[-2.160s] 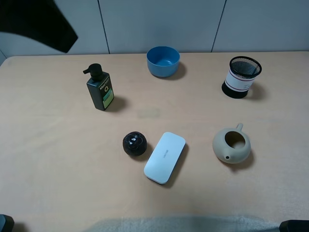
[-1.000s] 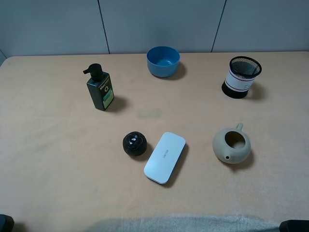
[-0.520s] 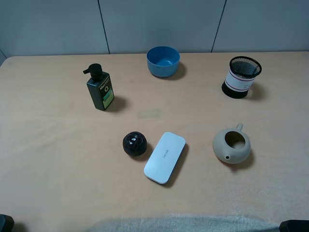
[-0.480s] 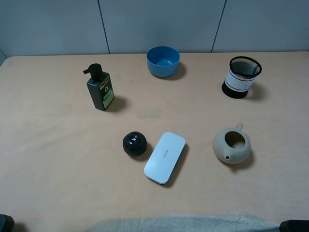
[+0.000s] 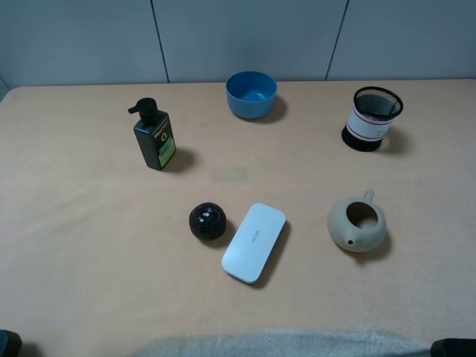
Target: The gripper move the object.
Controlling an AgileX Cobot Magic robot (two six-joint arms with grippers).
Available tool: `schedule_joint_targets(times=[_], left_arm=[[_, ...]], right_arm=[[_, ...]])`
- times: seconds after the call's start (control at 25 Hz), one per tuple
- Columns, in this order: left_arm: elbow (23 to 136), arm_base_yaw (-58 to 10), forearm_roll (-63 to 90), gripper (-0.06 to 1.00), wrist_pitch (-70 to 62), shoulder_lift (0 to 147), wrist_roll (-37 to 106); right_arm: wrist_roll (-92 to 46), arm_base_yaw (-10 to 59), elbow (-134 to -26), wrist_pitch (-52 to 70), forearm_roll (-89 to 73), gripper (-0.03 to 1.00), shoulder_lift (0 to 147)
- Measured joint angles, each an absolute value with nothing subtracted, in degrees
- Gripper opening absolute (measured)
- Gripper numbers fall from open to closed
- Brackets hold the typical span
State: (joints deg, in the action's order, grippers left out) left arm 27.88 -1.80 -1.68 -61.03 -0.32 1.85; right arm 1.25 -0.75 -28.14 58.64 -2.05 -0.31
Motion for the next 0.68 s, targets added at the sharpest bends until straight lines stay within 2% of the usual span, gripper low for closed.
schedule_joint_targets(times=[0.68], left_arm=[[27.88, -1.8, -1.62, 0.94, -61.03, -0.32, 1.88]], right_arm=[[1.25, -0.75, -28.14, 58.63, -2.05, 0.69, -0.31]])
